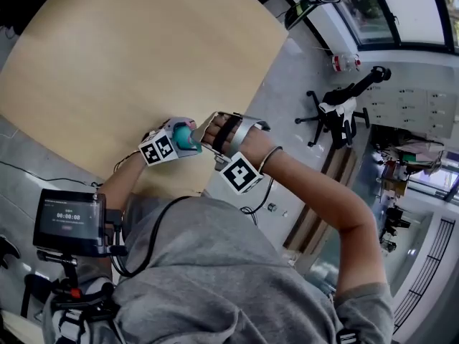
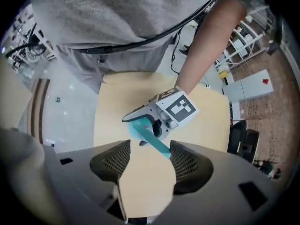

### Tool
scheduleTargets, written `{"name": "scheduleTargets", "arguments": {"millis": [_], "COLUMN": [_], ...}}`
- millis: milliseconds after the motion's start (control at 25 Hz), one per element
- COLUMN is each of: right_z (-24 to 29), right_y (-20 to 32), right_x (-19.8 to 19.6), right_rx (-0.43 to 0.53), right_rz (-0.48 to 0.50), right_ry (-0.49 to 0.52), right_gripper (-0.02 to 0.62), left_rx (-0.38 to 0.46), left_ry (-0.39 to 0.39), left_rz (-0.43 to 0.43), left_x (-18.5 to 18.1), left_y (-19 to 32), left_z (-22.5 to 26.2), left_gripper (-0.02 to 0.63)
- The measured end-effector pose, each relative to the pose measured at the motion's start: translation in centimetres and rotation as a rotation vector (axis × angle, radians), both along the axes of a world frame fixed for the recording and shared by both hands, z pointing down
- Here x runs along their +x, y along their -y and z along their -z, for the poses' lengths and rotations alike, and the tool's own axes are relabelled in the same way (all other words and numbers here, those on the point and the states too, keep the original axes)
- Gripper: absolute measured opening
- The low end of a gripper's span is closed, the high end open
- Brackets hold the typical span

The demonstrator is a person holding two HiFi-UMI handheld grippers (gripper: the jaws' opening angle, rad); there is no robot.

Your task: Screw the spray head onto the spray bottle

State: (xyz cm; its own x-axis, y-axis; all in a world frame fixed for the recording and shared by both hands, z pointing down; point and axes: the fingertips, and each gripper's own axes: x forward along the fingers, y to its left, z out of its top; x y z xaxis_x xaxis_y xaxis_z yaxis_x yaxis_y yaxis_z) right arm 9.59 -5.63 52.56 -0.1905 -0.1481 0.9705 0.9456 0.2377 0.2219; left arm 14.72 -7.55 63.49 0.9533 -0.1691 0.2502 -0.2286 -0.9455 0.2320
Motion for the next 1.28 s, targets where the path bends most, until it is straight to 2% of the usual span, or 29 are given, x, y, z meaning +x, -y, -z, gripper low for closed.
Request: {"name": "scheduleTargets", "arguments": {"millis": [80,200,320,400,440,480,640,800,1000,1160,1280], "right_z": [0.2,0.4,-1.2,-2.5,-2.8,-2.9,-2.9,-2.5,-1.6,-1.5,-1.5], "right_y": [0.9,0.7,-0.6,-1.2,-1.2,-1.2,-1.0,-0.8,-0.8,-0.6,-0.6], "right_x": [-0.8,-1.0,0.3,0.7,0.5,0.2,0.0,0.0,0.1,0.1,0.1], "right_rx": [0.026,0.024,-0.021,-0.043,-0.047,-0.047,-0.055,-0.121,-0.177,-0.170,-0.184], "right_rz": [0.069,0.146,0.167,0.134,0.094,0.042,-0.162,-0.419,-0.688,-0.815,-0.873], "right_ry": [-0.001,-0.021,-0.106,-0.119,-0.105,-0.093,-0.087,-0.064,0.000,0.024,0.028], "right_gripper": [0.252,0.252,0.250,0.250,0.248,0.209,0.196,0.175,0.144,0.144,0.146], "left_rx": [-0.022,0.003,-0.003,0.000,0.002,0.004,0.013,0.015,0.043,0.054,0.059], "left_ry": [-0.012,0.027,0.027,0.018,0.014,0.010,0.009,0.005,0.011,0.018,0.023], "left_rz": [-0.016,-0.078,-0.078,-0.070,-0.064,-0.055,-0.012,0.045,0.135,0.194,0.214], "left_x": [-0.2,0.5,0.6,0.7,0.8,0.9,1.0,1.1,1.2,1.1,0.9], "left_y": [0.1,-0.8,-1.1,-1.0,-1.0,-0.9,-0.7,-0.6,-0.4,-0.3,-0.1], "left_z": [0.2,-0.8,-1.0,-0.7,-0.5,-0.4,-0.4,-0.2,0.2,0.2,0.2], "left_gripper": [0.390,0.394,0.396,0.396,0.397,0.397,0.396,0.396,0.396,0.396,0.396]}}
